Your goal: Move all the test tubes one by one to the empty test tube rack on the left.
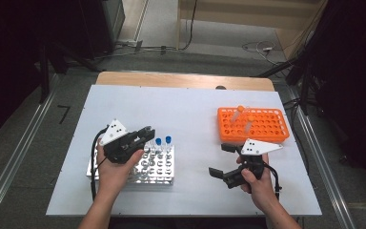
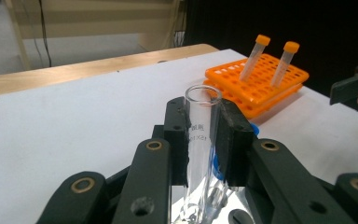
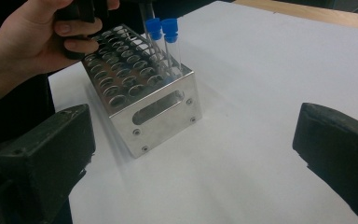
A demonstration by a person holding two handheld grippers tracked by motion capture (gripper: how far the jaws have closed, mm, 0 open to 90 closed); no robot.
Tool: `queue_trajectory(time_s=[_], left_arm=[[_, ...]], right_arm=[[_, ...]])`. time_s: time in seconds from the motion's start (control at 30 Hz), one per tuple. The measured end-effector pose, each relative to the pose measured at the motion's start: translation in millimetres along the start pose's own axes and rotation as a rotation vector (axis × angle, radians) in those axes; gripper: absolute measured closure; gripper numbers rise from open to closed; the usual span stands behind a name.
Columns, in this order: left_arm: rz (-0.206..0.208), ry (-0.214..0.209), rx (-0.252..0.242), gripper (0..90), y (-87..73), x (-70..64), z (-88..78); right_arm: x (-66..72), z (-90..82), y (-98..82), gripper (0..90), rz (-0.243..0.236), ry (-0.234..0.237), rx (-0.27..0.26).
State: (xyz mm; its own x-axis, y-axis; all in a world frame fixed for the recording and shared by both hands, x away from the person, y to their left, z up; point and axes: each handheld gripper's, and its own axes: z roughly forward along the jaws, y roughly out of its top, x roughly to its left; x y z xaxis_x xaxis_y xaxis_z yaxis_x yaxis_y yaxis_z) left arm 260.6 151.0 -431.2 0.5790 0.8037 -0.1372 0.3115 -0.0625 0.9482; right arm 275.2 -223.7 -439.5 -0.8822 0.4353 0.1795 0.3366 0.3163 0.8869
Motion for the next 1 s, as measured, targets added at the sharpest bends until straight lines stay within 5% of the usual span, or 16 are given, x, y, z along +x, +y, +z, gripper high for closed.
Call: queue_trajectory(time_s=[0.47,0.77,1.0], left_arm=[[0.061,0.038,0.102,75.1,-3.7,-7.6,2.7],[0.026,0.024,0.101,70.5,-4.4,-4.2,-0.5],[-0.039,0.006,0.053,50.9,1.3,-4.6,-10.4]], right_arm=[[-6.6,-4.1,-3.4,0.0,0.006,-0.026,0.004],[-11.2,-8.1,-4.3,0.0,0.003,-0.052,0.002],[-22.4,-22.9,-2.4,0.0,0.017,-0.109,-0.038]])
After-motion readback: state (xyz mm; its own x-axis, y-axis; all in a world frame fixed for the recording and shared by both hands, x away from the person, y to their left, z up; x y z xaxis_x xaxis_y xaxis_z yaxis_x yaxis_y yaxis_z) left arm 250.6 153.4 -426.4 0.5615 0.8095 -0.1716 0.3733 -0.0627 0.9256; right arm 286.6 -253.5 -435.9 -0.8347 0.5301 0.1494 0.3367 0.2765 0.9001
